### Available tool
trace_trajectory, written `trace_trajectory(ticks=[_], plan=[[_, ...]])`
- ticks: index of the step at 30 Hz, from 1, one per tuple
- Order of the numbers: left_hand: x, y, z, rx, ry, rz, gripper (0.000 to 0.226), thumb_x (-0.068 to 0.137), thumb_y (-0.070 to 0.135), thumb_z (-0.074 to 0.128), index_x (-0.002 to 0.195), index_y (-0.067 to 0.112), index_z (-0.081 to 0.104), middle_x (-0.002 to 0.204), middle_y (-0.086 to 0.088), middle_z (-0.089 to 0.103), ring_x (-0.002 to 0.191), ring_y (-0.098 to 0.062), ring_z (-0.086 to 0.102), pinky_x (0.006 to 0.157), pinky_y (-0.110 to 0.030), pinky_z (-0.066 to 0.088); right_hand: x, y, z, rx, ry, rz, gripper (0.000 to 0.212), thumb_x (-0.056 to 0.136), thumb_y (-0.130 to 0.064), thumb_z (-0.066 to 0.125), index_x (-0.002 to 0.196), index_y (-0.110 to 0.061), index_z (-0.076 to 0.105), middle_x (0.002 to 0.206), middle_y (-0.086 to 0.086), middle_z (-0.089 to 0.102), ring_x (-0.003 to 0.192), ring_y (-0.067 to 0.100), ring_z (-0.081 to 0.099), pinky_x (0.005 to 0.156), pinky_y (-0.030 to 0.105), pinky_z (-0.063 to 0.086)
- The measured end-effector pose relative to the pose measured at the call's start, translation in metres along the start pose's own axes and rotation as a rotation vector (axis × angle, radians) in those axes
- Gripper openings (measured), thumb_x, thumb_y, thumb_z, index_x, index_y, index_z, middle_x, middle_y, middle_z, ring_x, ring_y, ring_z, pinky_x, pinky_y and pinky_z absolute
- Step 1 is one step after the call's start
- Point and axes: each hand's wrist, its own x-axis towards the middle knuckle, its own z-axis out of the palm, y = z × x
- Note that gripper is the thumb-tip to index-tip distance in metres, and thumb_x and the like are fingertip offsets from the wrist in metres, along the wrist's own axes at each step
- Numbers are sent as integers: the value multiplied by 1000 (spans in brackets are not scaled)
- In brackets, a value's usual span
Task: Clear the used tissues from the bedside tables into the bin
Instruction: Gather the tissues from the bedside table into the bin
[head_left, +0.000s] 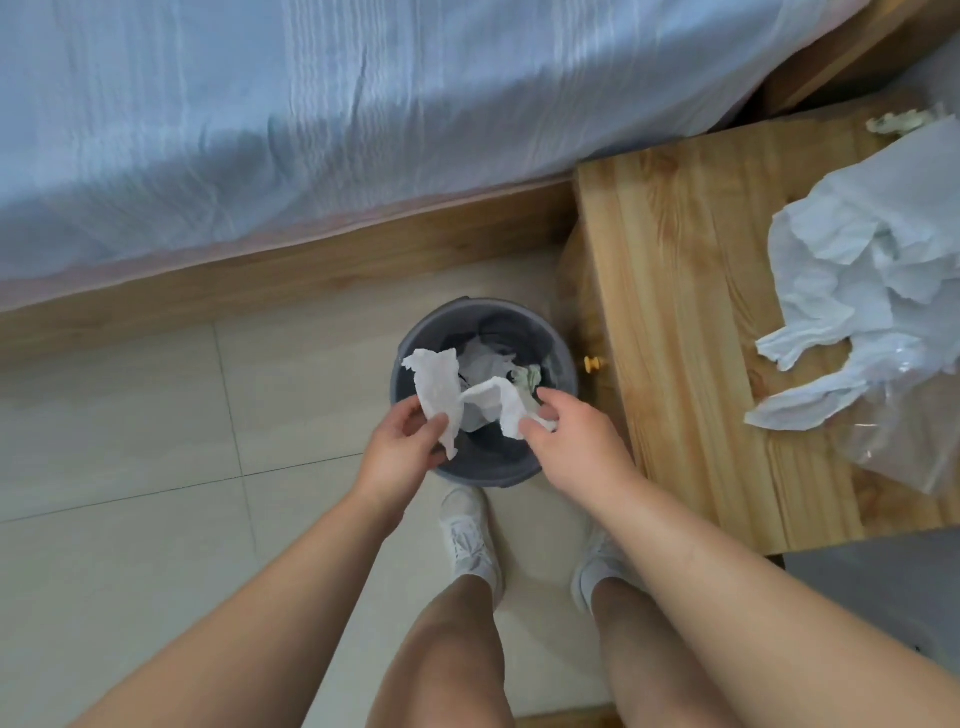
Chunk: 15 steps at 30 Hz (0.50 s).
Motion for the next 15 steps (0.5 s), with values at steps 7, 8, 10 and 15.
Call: trace_trajectory(ticks=[7,8,10,15], plan=[[-8,0,15,151,76,47,33,104,24,62,137,30,61,119,14,70,105,-6,68,94,-41,60,-16,19,-26,38,-22,16,38,100,-36,61,137,-26,61,125,-8,68,105,13,65,79,25,46],[-14,5,19,158,79,61,30,105,24,61,134,31,62,117,14,71,103,-6,69,91,-40,61,-23,21,-34,66,-14,12,34,100,-35,62,133,-27,63,116,-12,68,97,9,64,74,23,46],[-25,17,33,176,69,98,23,105,25,61,125,34,65,117,9,74,103,-12,72,87,-42,62,-37,25,-53,123,23,-12,26,98,-34,63,123,-29,67,100,-20,68,86,-1,63,67,17,44],[-58,63,92,296,-50,291,17,103,33,65,115,43,71,107,24,75,102,6,68,90,-29,56,-72,37,-129,195,200,-98,10,95,-36,66,100,-44,67,87,-26,70,81,-10,65,64,9,43]])
